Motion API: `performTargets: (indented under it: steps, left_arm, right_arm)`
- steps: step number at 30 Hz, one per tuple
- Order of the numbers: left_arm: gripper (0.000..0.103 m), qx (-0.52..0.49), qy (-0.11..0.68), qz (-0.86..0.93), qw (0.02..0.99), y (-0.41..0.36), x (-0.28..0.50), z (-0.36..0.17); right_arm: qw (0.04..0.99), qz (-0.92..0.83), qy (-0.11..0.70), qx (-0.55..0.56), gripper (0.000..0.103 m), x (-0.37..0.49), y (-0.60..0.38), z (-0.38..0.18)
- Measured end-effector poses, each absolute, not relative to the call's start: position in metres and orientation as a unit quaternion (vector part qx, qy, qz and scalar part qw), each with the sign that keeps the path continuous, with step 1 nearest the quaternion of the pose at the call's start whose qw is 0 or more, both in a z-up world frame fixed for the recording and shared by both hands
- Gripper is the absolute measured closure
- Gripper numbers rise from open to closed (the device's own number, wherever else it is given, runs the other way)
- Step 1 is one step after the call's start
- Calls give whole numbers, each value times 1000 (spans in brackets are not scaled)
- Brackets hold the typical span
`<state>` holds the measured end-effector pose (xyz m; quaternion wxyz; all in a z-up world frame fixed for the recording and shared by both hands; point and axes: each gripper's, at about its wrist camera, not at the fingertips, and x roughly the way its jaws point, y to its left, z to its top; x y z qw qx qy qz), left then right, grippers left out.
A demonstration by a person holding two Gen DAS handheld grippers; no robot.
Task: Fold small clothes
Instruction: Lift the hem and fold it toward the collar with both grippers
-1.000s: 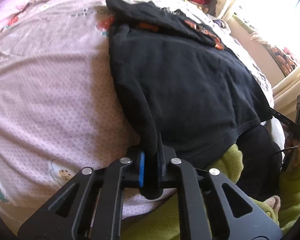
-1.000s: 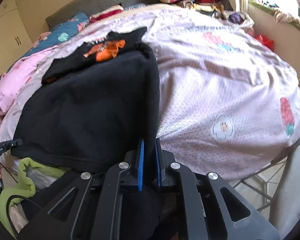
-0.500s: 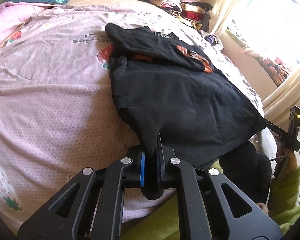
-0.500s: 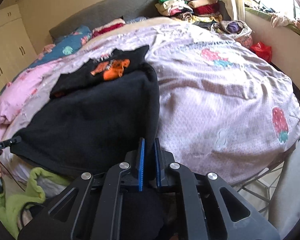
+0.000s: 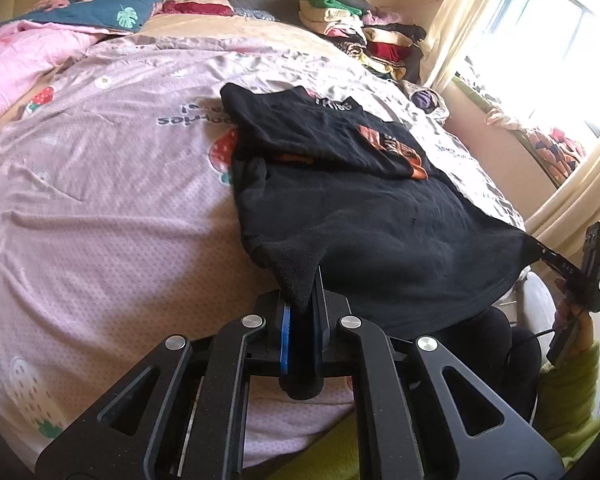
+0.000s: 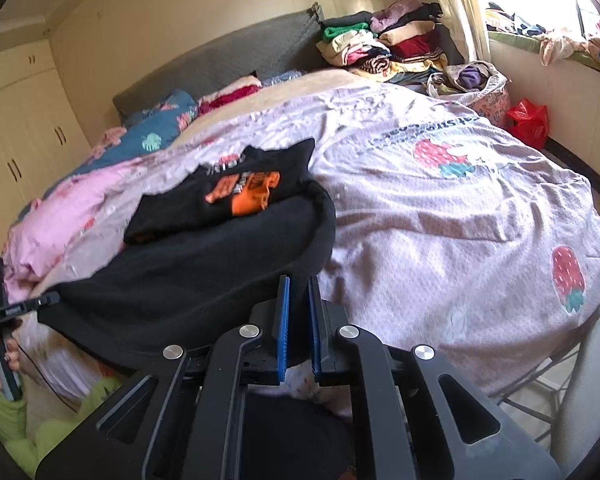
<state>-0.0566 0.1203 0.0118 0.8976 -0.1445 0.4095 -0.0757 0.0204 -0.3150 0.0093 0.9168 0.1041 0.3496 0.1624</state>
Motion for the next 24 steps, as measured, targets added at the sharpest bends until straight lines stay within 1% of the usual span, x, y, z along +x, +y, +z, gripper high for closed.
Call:
performTargets:
  steps: [16,24]
  left_arm:
    - [101,-139,382,-62,912,129,-36,27]
    - [101,-142,360,-48,921,132,-17,35]
  right_arm:
    - [929,134,327,110,95,58,-305,23]
    - [936,125,315,95,95,73,-300,33]
